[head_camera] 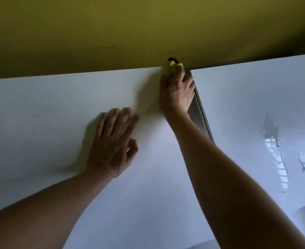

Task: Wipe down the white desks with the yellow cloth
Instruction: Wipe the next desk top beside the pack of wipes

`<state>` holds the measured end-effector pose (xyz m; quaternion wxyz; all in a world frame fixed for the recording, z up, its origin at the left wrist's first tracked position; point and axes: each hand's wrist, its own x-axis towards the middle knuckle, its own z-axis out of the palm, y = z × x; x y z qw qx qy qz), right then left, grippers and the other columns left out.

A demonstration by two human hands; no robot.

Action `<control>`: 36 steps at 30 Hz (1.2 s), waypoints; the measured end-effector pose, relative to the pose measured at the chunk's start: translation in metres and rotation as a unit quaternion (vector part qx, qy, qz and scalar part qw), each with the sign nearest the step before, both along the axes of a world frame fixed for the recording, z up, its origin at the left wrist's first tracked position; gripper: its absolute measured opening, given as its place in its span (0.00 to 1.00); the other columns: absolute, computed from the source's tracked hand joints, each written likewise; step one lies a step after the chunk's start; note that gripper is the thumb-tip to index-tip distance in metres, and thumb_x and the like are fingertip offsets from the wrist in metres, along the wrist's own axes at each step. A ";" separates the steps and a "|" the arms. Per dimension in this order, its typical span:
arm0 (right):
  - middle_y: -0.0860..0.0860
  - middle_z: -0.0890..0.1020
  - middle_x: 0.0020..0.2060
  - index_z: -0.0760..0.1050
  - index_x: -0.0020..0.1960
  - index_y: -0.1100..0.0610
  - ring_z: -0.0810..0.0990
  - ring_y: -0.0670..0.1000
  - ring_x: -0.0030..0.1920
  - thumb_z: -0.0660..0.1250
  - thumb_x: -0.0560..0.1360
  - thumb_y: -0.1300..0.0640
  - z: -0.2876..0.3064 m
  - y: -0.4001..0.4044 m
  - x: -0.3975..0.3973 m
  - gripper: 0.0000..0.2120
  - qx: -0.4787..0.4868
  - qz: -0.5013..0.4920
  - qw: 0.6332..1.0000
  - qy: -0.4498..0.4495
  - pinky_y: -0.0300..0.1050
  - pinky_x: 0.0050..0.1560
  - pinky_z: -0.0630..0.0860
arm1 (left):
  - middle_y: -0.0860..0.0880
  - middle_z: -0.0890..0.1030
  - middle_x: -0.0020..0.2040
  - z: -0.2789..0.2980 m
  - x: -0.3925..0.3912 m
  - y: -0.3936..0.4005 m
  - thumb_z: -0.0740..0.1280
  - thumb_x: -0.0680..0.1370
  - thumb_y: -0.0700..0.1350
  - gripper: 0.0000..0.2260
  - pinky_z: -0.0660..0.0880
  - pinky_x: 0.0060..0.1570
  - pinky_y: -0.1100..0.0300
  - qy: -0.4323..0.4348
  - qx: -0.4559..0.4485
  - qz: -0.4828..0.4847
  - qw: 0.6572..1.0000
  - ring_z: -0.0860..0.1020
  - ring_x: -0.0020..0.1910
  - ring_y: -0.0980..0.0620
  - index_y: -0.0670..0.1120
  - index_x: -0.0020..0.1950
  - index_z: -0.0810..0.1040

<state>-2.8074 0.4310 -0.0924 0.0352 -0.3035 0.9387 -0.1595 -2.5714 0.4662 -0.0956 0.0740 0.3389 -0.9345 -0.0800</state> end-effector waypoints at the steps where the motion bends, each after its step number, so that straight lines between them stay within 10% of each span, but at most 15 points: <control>1: 0.60 0.73 0.63 0.62 0.78 0.54 0.72 0.62 0.63 0.57 0.82 0.40 0.001 -0.014 -0.007 0.29 -0.004 -0.008 1.000 -0.007 0.55 0.61 0.69 | 0.44 0.61 0.84 -0.001 -0.002 -0.001 0.58 0.81 0.50 0.30 0.56 0.80 0.37 -0.004 0.001 0.002 1.000 0.60 0.82 0.39 0.48 0.84 0.62; 13: 0.59 0.74 0.56 0.68 0.73 0.52 0.74 0.62 0.57 0.61 0.81 0.46 0.004 0.100 0.033 0.22 -0.060 -0.052 0.996 -0.039 0.57 0.54 0.73 | 0.44 0.64 0.83 0.002 -0.006 -0.003 0.58 0.81 0.52 0.29 0.57 0.79 0.37 0.014 -0.004 0.007 1.000 0.62 0.81 0.38 0.47 0.82 0.66; 24: 0.57 0.75 0.58 0.71 0.69 0.51 0.76 0.61 0.60 0.56 0.82 0.44 0.001 -0.043 -0.024 0.20 -0.045 -0.020 0.998 -0.037 0.53 0.55 0.72 | 0.44 0.60 0.84 0.000 -0.006 -0.008 0.57 0.81 0.50 0.30 0.54 0.81 0.38 -0.007 -0.016 0.010 1.000 0.60 0.82 0.38 0.48 0.85 0.60; 36: 0.59 0.74 0.55 0.70 0.71 0.53 0.72 0.61 0.56 0.60 0.82 0.46 0.001 0.222 0.081 0.21 -0.071 -0.091 0.990 -0.075 0.59 0.55 0.74 | 0.44 0.63 0.83 0.000 -0.006 -0.005 0.61 0.80 0.51 0.30 0.54 0.80 0.39 0.004 -0.018 0.011 1.000 0.62 0.81 0.38 0.49 0.83 0.65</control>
